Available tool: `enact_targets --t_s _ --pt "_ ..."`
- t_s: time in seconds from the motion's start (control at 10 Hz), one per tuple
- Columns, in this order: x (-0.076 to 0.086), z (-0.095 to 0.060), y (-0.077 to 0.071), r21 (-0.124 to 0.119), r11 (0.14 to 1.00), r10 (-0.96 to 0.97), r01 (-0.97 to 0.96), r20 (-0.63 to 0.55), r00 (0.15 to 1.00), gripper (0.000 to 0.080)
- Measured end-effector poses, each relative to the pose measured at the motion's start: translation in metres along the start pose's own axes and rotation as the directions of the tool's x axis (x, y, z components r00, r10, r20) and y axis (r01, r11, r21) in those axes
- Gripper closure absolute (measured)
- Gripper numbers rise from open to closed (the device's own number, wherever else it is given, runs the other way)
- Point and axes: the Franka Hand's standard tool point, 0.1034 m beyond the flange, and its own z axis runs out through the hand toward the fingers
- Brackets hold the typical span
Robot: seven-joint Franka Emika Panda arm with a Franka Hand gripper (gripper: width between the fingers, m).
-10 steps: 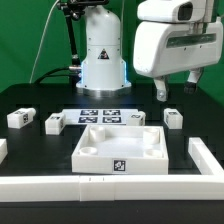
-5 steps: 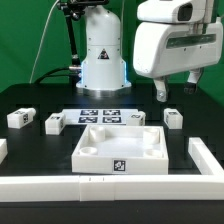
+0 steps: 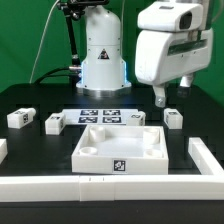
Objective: Assemble one leg
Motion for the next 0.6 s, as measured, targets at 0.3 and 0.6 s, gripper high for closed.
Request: enact_targets --t_s 0.3,0.6 --pt "-0.0025 0.0033 0.0004 0.006 0.999 -0.049 0.049 0.004 0.999 0.015" --pt "-0.0059 0.0053 0.0064 -0.017 0.985 -0.175 0.174 -0.018 0.984 0.015"
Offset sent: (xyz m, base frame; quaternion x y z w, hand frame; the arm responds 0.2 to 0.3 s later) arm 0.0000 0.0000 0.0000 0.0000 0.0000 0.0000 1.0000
